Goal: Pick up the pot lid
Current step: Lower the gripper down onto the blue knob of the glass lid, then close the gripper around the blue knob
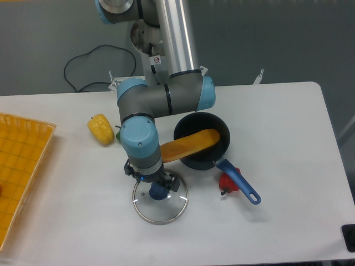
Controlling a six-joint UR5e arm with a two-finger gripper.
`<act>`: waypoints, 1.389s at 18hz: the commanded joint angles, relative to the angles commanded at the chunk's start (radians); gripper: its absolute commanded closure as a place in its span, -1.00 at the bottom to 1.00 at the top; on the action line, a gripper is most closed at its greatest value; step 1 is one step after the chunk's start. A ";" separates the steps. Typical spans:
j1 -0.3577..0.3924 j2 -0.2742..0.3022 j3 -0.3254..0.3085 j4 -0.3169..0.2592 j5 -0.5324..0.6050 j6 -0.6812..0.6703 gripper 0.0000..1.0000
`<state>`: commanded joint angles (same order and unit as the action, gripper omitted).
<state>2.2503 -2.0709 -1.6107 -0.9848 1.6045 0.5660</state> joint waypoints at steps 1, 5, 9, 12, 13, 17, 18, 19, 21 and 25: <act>0.000 -0.002 -0.002 0.002 0.000 0.000 -1.00; -0.006 -0.014 -0.005 0.003 0.034 0.014 -1.00; -0.006 -0.018 -0.005 0.009 0.034 0.014 -1.00; -0.006 -0.023 -0.005 0.020 0.034 0.014 -1.00; -0.006 -0.026 -0.005 0.028 0.032 0.014 -1.00; -0.008 -0.035 -0.008 0.054 0.032 0.014 -1.00; -0.008 -0.035 -0.011 0.054 0.032 0.014 -1.00; -0.008 -0.035 -0.014 0.055 0.032 0.014 -1.00; -0.008 -0.035 -0.015 0.055 0.032 0.014 -1.00; -0.011 -0.035 -0.028 0.055 0.032 0.014 -1.00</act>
<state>2.2396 -2.1062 -1.6382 -0.9296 1.6368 0.5798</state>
